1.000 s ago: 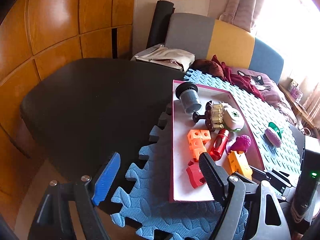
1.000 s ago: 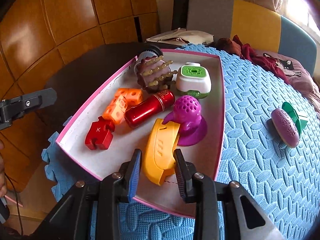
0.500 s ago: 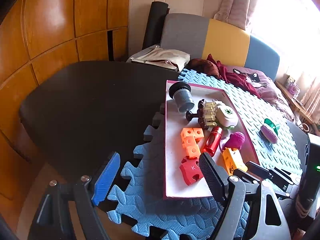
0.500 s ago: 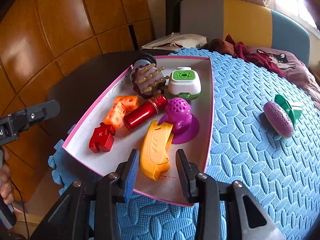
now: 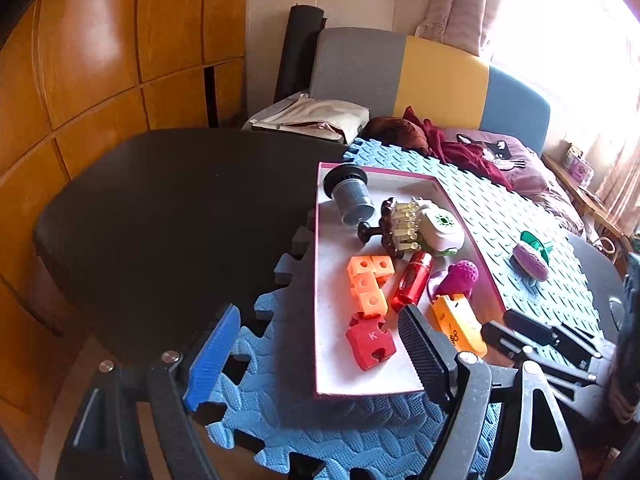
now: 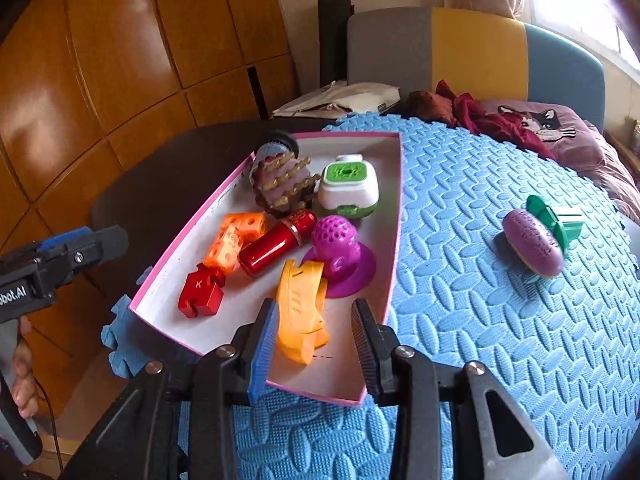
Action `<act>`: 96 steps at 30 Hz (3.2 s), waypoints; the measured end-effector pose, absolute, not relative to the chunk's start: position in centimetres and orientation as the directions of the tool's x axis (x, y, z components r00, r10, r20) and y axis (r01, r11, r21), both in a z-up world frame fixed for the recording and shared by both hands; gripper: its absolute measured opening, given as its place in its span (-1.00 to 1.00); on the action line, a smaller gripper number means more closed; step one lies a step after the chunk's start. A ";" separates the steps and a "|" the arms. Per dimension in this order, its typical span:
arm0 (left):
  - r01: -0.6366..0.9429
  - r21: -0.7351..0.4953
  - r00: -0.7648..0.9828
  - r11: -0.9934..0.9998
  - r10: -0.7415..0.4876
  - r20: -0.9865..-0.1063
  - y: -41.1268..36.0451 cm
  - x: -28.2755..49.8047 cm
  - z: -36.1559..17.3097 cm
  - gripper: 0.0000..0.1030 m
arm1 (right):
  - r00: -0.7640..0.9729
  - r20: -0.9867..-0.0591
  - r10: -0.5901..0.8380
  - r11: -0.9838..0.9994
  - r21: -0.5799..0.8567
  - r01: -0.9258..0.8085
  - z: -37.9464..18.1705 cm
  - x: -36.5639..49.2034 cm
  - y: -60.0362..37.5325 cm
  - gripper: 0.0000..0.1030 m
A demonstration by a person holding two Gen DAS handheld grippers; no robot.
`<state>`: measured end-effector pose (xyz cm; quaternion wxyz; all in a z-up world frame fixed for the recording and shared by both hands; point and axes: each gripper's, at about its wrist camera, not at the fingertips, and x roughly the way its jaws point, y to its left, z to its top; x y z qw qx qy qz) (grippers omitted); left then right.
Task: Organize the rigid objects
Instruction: 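Open the right gripper to release the yellow-orange toy in the tray, then move the left gripper over the mat to the lavender egg toy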
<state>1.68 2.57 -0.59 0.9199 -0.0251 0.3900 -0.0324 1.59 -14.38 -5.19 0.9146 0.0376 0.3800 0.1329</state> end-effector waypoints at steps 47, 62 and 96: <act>0.323 -0.011 0.630 0.946 -0.224 -0.744 -10.7 6.0 -0.4 0.59 | 0.662 -0.743 -0.096 0.945 0.141 0.295 -8.7 2.5 -31.5 -0.16; 0.383 -0.020 0.586 0.924 -0.260 -0.768 -15.1 8.1 -0.7 0.57 | 0.676 -0.734 -0.070 0.940 0.178 0.291 -8.6 2.2 -31.9 -0.15; 0.459 -0.222 0.378 0.860 -0.415 -0.827 -21.8 12.7 -3.2 0.40 | 0.674 -0.734 -0.086 0.932 0.180 0.315 -8.6 -0.7 -33.2 -0.03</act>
